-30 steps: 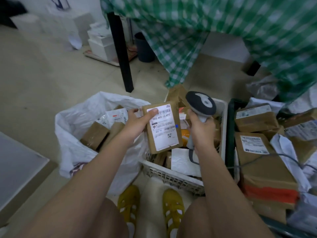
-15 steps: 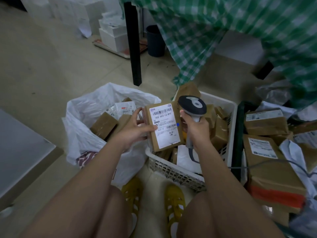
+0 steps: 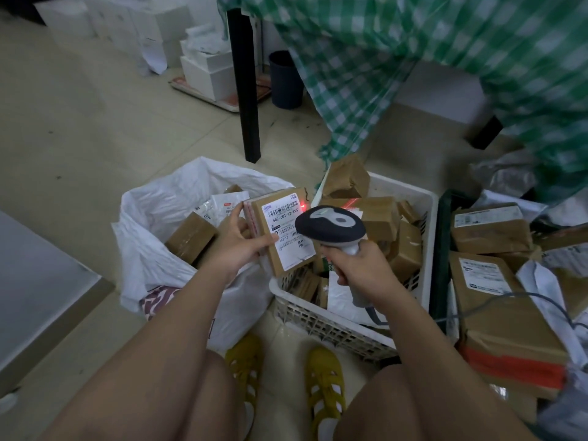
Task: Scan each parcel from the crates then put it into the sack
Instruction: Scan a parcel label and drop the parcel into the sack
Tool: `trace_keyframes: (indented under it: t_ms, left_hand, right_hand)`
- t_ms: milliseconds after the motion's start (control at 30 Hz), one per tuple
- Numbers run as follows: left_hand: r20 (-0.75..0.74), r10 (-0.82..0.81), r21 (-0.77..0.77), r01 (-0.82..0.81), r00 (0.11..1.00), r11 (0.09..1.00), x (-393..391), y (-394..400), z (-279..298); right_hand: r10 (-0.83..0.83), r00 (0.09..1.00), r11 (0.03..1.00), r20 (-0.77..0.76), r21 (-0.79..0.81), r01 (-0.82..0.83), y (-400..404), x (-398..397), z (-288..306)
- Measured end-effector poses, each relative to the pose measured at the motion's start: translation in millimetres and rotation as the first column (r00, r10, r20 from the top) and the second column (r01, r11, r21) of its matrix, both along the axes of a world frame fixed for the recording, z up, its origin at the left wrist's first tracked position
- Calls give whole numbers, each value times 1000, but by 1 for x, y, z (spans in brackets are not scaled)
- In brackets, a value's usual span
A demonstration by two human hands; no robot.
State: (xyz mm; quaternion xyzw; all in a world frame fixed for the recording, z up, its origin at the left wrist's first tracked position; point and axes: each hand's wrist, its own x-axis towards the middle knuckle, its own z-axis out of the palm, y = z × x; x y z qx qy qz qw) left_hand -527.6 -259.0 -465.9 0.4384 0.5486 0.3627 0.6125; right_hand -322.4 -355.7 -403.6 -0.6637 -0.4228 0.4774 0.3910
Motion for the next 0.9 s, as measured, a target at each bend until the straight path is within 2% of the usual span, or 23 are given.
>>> trace_keyframes:
  t_ms: [167, 733, 900]
  left_hand:
    - [17, -4, -7, 4, 1000, 1000, 2, 1, 0]
    - [32, 16, 1, -17, 999, 1000, 5, -1, 4]
    - [70, 133, 17, -134, 989, 991, -2, -1, 12]
  right_hand:
    - [-25, 999, 998, 26, 52, 24, -2, 1, 4]
    - [-35, 999, 997, 27, 70, 34, -8, -1, 10]
    - [-72, 997, 994, 20, 89, 70, 0, -5, 7]
